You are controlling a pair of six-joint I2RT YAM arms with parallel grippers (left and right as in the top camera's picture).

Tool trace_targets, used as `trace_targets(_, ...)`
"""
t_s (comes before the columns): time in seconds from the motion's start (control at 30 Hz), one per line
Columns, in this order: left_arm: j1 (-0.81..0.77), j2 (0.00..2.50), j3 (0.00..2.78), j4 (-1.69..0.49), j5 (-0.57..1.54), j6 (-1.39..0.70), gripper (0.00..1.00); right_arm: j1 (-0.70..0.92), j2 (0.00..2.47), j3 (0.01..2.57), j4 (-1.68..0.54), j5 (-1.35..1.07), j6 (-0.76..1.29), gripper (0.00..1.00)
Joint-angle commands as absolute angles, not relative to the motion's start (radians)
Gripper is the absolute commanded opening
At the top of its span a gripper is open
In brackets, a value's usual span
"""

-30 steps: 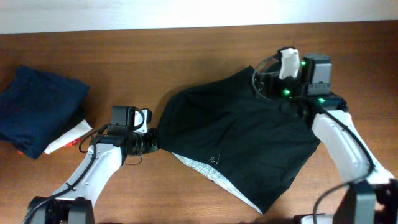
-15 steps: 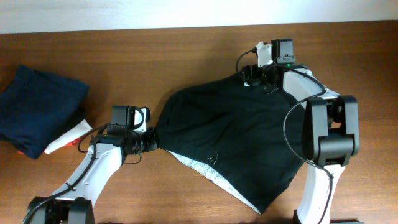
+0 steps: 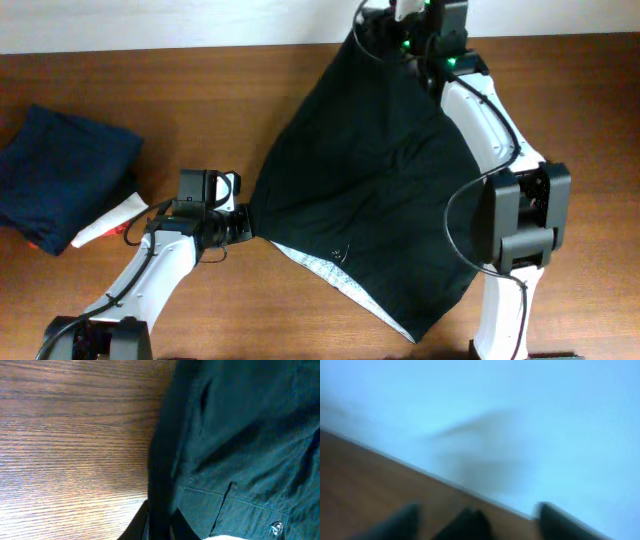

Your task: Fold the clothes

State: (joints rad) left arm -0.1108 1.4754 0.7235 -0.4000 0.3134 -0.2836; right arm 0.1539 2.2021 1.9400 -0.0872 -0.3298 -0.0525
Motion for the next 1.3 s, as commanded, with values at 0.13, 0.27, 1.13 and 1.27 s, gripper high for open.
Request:
trace_targets(0.13, -0.109, 1.466, 0.723, -0.328, 0.252, -0.274, 0.02, 0.005, 2.116, 1.936, -0.667, -0.208, -0.029, 0.99)
trace_targets(0.27, -0.107, 1.466, 0.766, -0.185, 0.024, -0.257, 0.01, -0.238, 2.002, 1.936, -1.083, -0.215, 0.112, 0.99)
trace_targets(1.13, -0.033, 1.623, 1.018, -1.066, 0.4, -0.408, 0.99, -0.379, 1.968, 1.234, -1.232, -0.641, -0.052, 0.98)
trace_targets(1.27, -0.118, 1.623, 0.988, -1.003, 0.397, -0.446, 0.99, -0.29, 1.968, 1.158, -1.048, -0.643, 0.058, 0.89)
